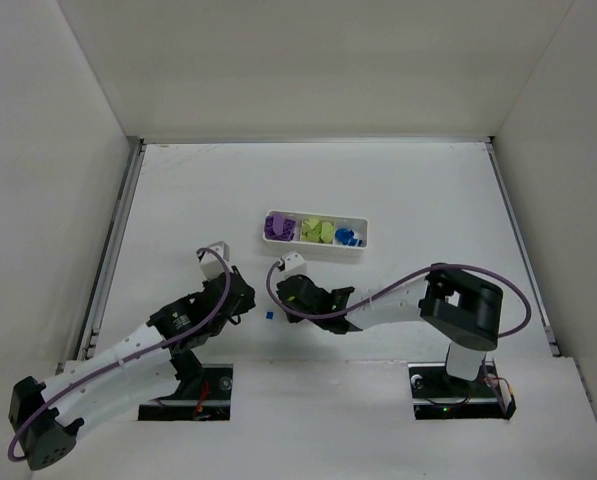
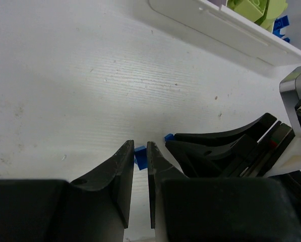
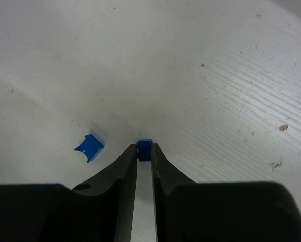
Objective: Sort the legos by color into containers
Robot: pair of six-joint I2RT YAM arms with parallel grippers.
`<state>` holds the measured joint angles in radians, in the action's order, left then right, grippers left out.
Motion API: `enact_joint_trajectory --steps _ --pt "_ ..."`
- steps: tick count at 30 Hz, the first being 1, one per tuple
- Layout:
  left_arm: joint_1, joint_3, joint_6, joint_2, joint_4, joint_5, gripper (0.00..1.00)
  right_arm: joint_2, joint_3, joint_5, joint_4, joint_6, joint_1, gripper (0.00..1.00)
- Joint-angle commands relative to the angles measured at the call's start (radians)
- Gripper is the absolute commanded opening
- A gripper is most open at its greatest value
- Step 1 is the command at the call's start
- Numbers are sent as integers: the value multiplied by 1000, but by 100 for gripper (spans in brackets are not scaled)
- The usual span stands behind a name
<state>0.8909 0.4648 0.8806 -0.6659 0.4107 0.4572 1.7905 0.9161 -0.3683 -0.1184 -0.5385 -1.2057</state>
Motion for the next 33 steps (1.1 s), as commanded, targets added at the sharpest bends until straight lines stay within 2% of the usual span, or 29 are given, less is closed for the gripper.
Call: enact_joint_trajectory --steps 1,8,14,20,25,33 --pt "-14 48 -28 14 -6 5 11 -8 21 -38 0 -9 -5 21" --pt "-14 78 -58 -59 -117 -20 11 -204 -104 -86 -40 -28 19 19" --pt "-19 150 -127 -190 -295 -32 12 -454 -235 -90 -32 -26 125 20" --pt "-17 268 -180 -435 -512 -98 12 -649 -341 -69 -18 -28 298 19" --pt "-25 391 -206 -656 -648 -155 12 -744 -390 -69 -6 -34 386 19" --pt "-54 604 -238 -948 -707 -219 13 -818 -439 -18 -23 -71 485 20"
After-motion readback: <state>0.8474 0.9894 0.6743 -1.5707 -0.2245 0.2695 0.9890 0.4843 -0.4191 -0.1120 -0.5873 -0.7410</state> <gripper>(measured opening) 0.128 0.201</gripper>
